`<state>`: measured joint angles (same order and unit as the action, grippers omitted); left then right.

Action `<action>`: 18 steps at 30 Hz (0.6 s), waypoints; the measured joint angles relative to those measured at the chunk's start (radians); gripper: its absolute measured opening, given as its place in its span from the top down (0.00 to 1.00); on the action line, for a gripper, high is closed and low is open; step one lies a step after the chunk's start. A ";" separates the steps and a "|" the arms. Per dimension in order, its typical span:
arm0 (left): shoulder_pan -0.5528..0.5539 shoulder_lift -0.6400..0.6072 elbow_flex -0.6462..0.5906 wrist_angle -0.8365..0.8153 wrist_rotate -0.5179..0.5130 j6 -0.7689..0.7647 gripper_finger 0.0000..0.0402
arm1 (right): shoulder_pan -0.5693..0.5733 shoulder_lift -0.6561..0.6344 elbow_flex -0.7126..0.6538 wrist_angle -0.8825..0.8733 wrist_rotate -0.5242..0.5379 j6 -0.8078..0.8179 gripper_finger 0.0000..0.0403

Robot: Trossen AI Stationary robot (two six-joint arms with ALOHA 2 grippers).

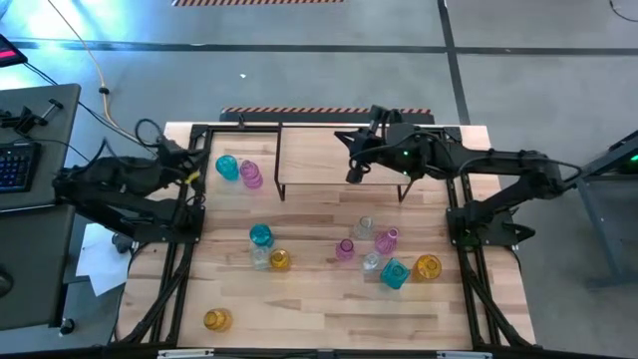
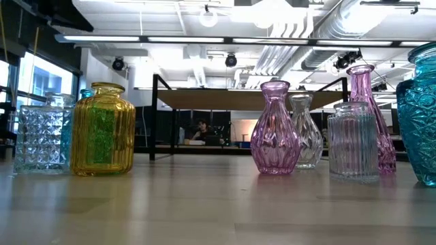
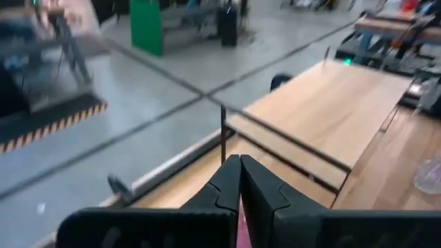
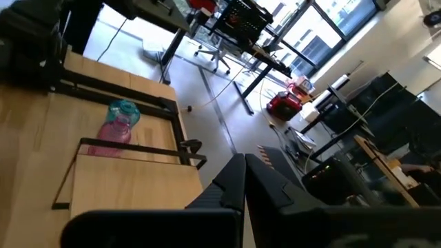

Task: Sort vases onto shelf
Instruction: Put the top blue vase on the shelf

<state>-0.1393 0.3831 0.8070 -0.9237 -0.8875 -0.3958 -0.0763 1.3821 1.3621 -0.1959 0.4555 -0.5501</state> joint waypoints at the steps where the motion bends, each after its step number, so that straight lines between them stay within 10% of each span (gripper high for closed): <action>1: 0.007 0.017 0.000 -0.021 0.016 -0.027 0.99 | -0.003 0.001 0.000 -0.006 0.000 -0.006 1.00; 8: 0.054 0.147 -0.028 -0.040 0.120 -0.108 0.99 | -0.002 -0.003 0.000 -0.010 0.001 -0.006 1.00; 18: 0.152 0.335 -0.008 0.184 0.012 0.247 0.99 | -0.002 -0.003 -0.001 -0.115 0.002 0.029 1.00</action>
<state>0.0129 0.7179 0.7989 -0.7400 -0.8752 -0.1485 -0.0788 1.3788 1.3610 -0.3110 0.4572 -0.5211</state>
